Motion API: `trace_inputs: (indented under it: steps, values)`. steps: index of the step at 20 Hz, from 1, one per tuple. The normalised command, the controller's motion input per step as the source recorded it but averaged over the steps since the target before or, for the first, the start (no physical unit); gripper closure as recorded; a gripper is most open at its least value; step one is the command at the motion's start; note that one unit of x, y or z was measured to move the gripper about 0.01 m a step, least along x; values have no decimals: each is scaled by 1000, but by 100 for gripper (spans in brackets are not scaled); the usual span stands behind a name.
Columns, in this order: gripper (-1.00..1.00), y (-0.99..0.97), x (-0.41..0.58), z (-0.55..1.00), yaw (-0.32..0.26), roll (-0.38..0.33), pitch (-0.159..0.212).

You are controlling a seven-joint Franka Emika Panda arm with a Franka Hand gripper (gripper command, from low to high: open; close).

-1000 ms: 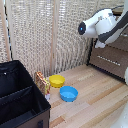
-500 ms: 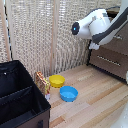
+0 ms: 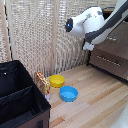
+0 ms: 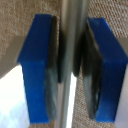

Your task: Kindly move your gripper toward the top drawer's handle. With caution, hold the handle robustly using your gripper and pull open the top drawer. Let the handle go. Relocate your gripper to the bowl placed in the background. Gently hold the bowl using your gripper. Bring the gripper and the bowl to the ajar drawer. Softly release the bowl into it.

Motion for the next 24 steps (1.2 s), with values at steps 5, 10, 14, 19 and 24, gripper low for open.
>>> trace_inputs:
  steps: [5,10,14,19,24]
  values:
    - [100,483,185,-6,7,-28,27]
    - [100,649,48,-10,28,-65,0]
    - [-100,525,112,0,52,-44,9]
    - [-100,101,135,-21,63,-26,4]
    - [-100,171,238,-70,1,33,14]
